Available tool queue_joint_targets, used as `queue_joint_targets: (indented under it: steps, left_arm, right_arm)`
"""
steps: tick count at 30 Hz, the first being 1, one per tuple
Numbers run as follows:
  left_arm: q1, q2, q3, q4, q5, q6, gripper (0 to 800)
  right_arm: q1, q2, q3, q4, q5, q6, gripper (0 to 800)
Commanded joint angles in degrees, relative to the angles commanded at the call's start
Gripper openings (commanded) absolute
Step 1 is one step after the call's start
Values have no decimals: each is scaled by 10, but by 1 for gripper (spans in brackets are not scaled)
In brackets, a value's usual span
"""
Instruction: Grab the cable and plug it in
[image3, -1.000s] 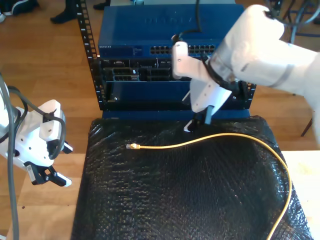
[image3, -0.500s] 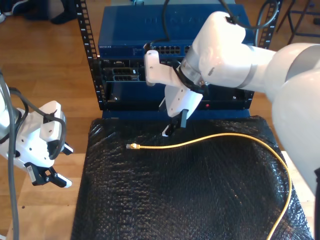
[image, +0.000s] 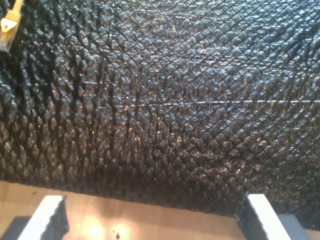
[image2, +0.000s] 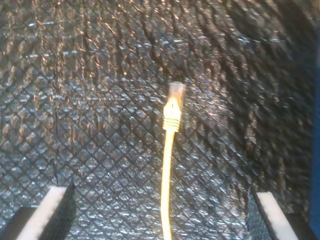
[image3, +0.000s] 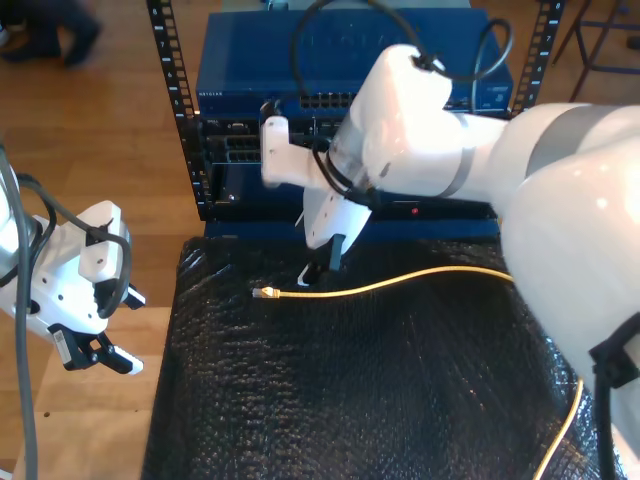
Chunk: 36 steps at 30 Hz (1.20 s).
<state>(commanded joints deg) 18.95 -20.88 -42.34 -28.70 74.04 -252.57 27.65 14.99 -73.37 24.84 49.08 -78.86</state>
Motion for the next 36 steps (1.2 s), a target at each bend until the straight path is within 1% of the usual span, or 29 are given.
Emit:
queue_joint_targets:
  steps: [7, 10, 18, 25, 29, 36]
  left_arm:
    - [0, 0, 2, 0, 0, 0, 799]
    - [0, 0, 2, 0, 0, 0, 800]
    - [0, 0, 4, 0, 0, 0, 799]
    - [0, 1, 5, 0, 0, 0, 800]
    - [0, 1, 5, 0, 0, 0, 800]
    - [0, 1, 5, 0, 0, 0, 799]
  right_arm:
    - [5, 8, -4, 1, -3, 4, 799]
    - [11, 14, -4, -3, -2, 26, 799]
    - [20, 31, -11, -47, -2, 83, 799]
    - [38, 52, -32, -116, -1, 148, 799]
    - [54, 68, -47, -150, -1, 171, 799]
    - [58, 97, -77, -157, 0, 183, 798]
